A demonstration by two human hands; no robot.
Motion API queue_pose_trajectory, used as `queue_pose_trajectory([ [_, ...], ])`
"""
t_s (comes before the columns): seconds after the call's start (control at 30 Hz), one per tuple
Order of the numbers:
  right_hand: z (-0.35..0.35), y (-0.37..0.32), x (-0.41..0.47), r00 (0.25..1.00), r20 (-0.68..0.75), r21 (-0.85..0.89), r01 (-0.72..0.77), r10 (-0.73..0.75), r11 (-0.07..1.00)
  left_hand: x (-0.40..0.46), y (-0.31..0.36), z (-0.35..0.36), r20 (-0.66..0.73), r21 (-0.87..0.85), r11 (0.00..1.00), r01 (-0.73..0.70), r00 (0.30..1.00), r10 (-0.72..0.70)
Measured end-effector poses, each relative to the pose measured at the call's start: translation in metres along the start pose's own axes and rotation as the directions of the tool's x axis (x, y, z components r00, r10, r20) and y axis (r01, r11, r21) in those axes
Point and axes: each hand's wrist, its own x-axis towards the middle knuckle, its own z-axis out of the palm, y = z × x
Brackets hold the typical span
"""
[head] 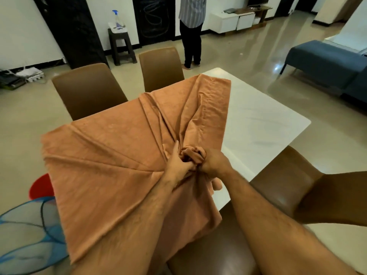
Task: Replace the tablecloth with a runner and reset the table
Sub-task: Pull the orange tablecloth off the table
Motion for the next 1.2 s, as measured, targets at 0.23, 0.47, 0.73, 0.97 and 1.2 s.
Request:
queue_pose_trajectory([
  [0.23,-0.001,0.005,0.009,0.994,-0.036,0.052,-0.104,0.106,0.993,-0.025,-0.08,-0.071,0.027,0.711,0.699,0.068,0.992,-0.124],
  [0.47,-0.012,-0.022,0.007,0.996,0.067,0.123,0.051,-0.059,0.991,-0.016,-0.053,-0.063,-0.156,0.743,0.654,0.145,0.987,-0.042],
  [0.73,-0.031,-0.062,0.008,0.936,0.123,0.305,0.28,-0.329,0.91,0.012,0.028,-0.055,-0.247,0.425,0.904,-0.057,0.953,0.176],
  [0.97,-0.002,-0.07,0.006,0.96,0.068,0.32,0.238,-0.273,0.917,0.015,0.033,-0.053,-0.146,0.162,0.982,-0.097,0.982,0.121],
  [1.2,-0.007,-0.062,0.011,0.99,0.078,0.172,0.106,-0.12,0.979,0.007,-0.012,-0.099,-0.247,0.284,0.956,-0.07,0.958,0.144],
])
